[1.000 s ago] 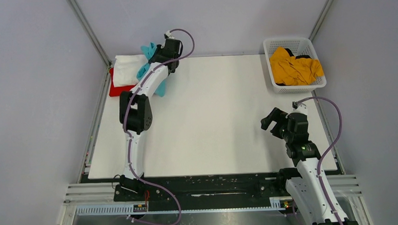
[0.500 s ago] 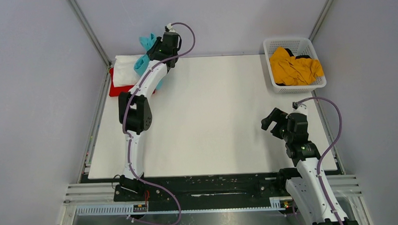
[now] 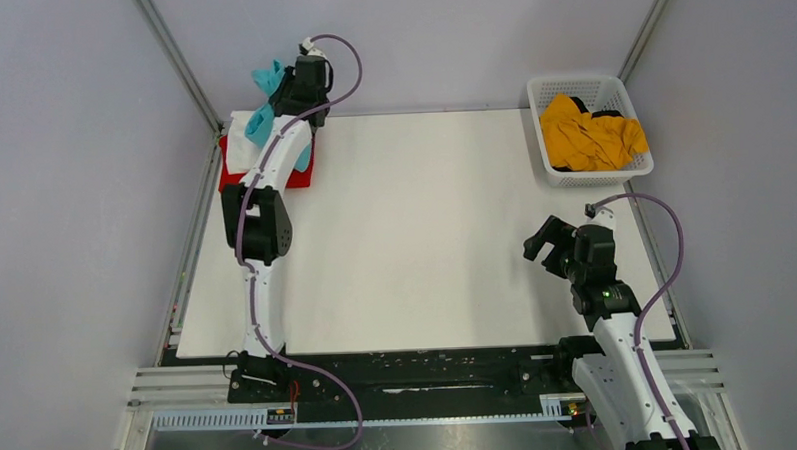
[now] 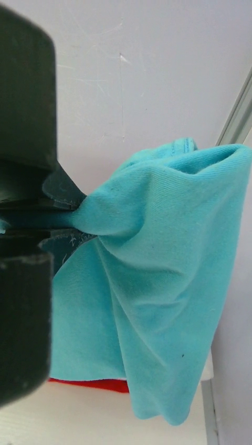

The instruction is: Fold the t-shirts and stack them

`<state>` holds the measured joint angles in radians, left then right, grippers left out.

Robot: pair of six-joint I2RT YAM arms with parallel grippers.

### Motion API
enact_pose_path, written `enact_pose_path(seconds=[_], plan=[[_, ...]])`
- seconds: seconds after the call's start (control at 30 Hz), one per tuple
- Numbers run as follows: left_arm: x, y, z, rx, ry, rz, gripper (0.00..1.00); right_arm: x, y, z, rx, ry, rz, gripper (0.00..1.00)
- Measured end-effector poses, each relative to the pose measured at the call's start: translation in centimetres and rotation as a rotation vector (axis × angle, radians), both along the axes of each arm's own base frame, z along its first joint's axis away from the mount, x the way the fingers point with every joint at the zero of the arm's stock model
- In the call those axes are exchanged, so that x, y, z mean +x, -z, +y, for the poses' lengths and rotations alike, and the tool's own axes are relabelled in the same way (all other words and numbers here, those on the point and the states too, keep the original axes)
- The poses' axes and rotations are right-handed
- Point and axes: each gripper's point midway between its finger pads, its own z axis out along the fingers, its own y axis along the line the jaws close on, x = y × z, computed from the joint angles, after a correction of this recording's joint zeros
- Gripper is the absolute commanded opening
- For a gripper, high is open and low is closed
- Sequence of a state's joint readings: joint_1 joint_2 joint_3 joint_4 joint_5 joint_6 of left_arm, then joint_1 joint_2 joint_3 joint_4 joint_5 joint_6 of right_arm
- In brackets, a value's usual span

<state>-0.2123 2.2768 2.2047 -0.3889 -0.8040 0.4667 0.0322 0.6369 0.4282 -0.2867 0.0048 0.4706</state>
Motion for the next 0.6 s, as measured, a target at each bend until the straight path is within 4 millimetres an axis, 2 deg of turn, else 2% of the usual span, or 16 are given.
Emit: enact_pose_path(seconds=[0.2,0.3,0.5,0.6], plan=[[1.2,0.4,3.1,-0.03,-0.022,-0.036,0.0,0.0,0.2,-0.2,-0.008,0.005,0.009,1.0],[2.1,1.9,4.5,-0.044,-0.031,-0.036,0.0,0.0,0.4,-0.3,-0.012,0.009,0.018,1.0],[3.1,5.2,6.7,-0.086,-0.047,-0.01,0.06,0.2,1.0,-0.4,-0.018,0.016,0.041,1.0],[3.2,5.8,7.6,-0.1,-0.06,-0.013,0.14,0.3,1.5,-0.5,-0.022,0.021,0.059,1.0]])
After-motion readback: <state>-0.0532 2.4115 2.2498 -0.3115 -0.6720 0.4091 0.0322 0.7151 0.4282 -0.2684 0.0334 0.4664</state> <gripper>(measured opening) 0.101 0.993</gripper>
